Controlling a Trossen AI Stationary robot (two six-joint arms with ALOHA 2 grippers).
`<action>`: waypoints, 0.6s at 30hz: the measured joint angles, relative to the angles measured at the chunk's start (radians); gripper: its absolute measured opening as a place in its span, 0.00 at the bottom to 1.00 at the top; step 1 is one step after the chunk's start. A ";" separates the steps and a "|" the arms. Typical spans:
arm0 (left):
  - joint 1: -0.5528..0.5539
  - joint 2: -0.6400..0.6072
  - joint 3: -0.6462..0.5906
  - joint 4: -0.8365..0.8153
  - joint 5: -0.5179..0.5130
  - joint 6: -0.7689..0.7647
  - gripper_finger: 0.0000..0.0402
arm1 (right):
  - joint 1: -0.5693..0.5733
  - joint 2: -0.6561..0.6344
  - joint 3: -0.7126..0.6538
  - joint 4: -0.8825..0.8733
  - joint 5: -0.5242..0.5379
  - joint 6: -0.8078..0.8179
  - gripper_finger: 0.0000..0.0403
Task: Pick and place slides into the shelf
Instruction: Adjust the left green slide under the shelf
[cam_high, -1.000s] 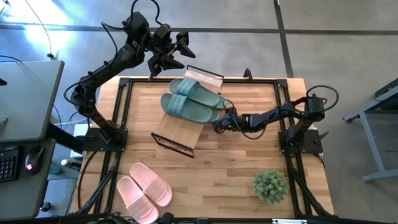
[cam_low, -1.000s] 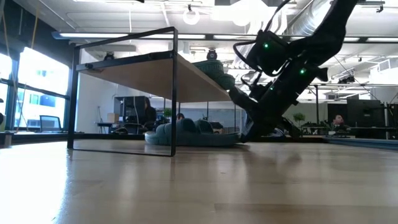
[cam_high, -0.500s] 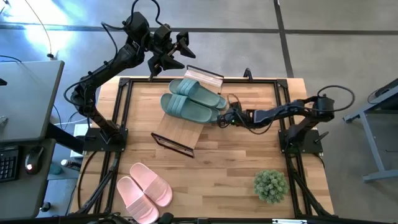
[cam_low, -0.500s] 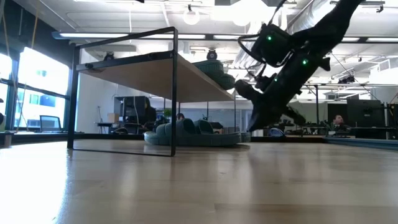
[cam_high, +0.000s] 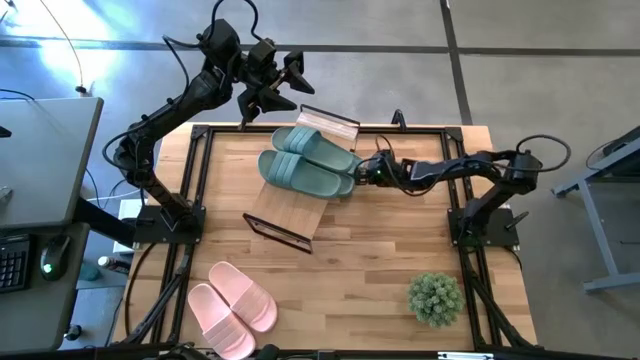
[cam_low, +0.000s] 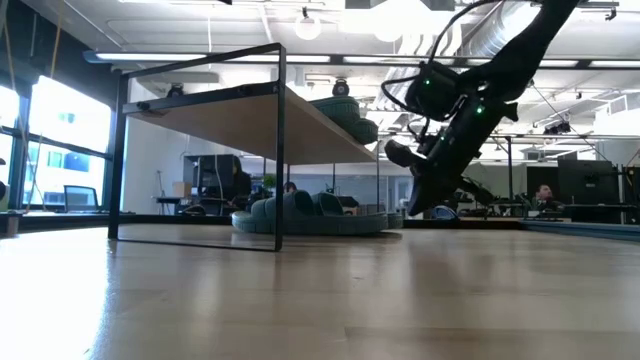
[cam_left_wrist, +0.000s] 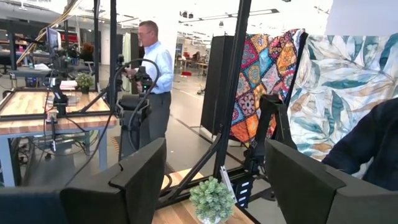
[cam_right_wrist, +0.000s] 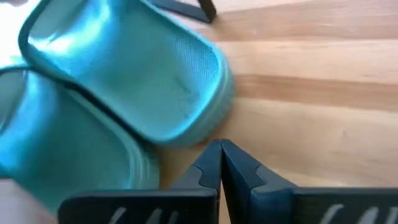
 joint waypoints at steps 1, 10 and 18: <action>0.000 0.000 0.000 0.000 0.000 0.000 0.63 | -0.003 0.008 0.000 0.008 -0.003 -0.001 0.00; -0.002 0.000 0.000 0.000 0.000 -0.001 0.63 | -0.026 0.065 0.000 0.121 -0.050 0.001 0.00; -0.002 0.000 0.000 -0.020 0.025 -0.023 0.63 | -0.026 0.060 0.001 0.125 -0.052 -0.022 0.00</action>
